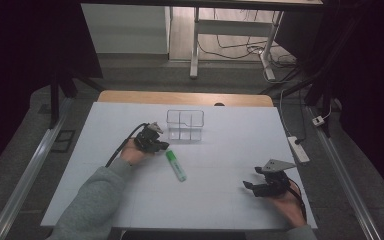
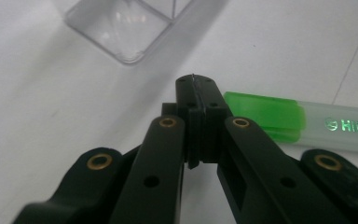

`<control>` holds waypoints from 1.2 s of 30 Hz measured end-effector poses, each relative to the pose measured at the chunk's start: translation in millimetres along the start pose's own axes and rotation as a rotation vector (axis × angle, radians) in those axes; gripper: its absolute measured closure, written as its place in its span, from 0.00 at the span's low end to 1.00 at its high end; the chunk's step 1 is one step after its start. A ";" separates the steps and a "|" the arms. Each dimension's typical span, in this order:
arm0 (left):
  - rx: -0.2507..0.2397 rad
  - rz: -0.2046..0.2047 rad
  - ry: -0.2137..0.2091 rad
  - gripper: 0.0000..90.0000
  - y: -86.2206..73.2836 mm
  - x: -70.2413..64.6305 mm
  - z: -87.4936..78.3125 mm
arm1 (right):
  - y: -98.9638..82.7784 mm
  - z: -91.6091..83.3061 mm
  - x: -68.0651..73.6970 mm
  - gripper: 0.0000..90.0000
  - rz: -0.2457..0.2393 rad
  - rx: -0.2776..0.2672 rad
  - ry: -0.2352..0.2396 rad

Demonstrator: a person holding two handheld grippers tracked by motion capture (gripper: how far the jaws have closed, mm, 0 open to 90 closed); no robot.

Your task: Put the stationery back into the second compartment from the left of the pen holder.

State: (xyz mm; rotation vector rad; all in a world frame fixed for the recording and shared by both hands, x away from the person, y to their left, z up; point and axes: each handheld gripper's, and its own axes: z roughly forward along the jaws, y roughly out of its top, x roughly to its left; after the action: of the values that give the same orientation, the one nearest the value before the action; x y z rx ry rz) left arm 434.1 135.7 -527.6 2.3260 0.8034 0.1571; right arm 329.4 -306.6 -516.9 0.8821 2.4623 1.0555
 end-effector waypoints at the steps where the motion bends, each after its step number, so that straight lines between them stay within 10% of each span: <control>1: 0.003 0.003 -0.004 0.99 0.2 -0.9 0.8 | -0.1 0.1 0.1 0.28 -0.001 0.001 0.001; 36: 0.060 0.079 -0.144 0.99 7.7 -63.8 13.9 | 0.6 -0.1 2.9 0.28 -0.010 0.011 -0.010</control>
State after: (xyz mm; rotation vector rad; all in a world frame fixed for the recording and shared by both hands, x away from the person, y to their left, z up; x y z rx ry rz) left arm 391.1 86.0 -527.4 2.3960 0.6529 -0.0010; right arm 327.3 -304.5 -516.5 0.8752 2.4641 1.0328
